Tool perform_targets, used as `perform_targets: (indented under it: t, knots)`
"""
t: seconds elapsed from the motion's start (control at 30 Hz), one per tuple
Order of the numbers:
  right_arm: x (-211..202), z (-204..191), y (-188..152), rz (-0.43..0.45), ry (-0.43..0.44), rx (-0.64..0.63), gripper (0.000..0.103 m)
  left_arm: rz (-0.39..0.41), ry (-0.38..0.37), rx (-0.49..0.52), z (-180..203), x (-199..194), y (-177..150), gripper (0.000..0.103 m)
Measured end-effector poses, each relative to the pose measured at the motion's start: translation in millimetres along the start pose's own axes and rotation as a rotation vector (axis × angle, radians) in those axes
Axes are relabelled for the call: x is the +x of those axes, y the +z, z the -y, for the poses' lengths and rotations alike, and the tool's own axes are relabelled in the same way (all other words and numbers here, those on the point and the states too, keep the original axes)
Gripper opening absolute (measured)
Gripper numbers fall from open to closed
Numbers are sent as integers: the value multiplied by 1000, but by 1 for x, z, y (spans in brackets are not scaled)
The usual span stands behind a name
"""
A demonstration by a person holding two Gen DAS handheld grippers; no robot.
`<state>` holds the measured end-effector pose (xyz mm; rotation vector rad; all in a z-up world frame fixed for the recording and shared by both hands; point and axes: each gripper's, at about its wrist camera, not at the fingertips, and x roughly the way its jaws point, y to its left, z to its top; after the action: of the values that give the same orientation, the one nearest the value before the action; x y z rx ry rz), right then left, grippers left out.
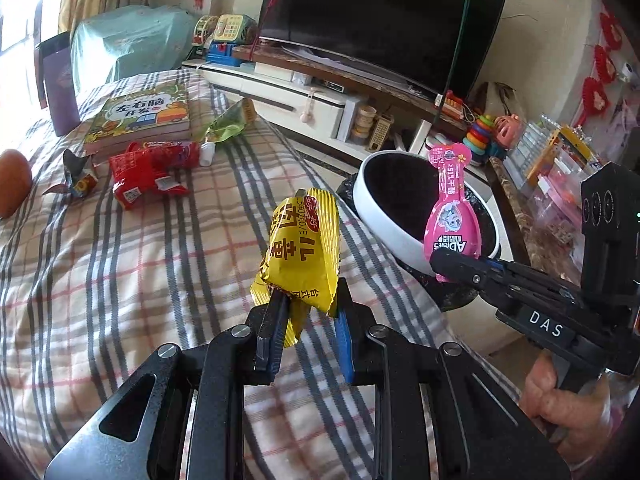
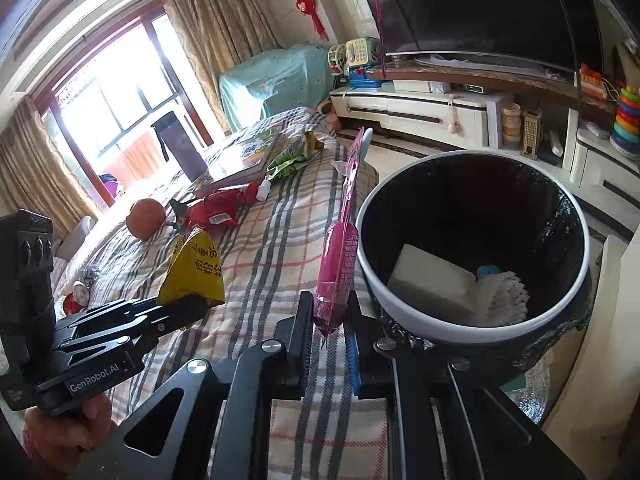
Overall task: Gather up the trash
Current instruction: 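Carry the yellow bag and pink toothbrush over the black bin with both tools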
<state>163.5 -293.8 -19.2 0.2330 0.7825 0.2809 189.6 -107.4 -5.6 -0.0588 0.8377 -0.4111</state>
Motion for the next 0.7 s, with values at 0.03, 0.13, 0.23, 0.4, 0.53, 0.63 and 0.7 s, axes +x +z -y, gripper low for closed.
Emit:
perform_targets:
  t: [0.03, 0.13, 0.23, 0.4, 0.53, 0.63, 0.7]
  knots:
    - [-3, 4, 0, 5, -3, 4, 15, 0, -2, 5, 3, 0, 1, 20]
    - [-8, 11, 0, 13, -11, 15, 15, -1, -7, 18, 10, 1, 3, 20]
    - [-12, 18, 1, 21, -20, 26, 15, -3, -11, 27, 17, 3, 5, 20]
    - [-18, 26, -1, 28, -30, 42, 15, -7, -24, 35, 27, 6, 8, 20]
    - [-22, 33, -2, 32, -44, 48, 15, -8, -32, 50, 36, 8, 9, 20]
    - [-25, 39, -2, 35, -53, 56, 15, -10, -36, 59, 41, 11, 10, 20]
    - [-27, 42, -2, 40, -57, 60, 15, -12, -38, 64, 44, 12, 11, 20]
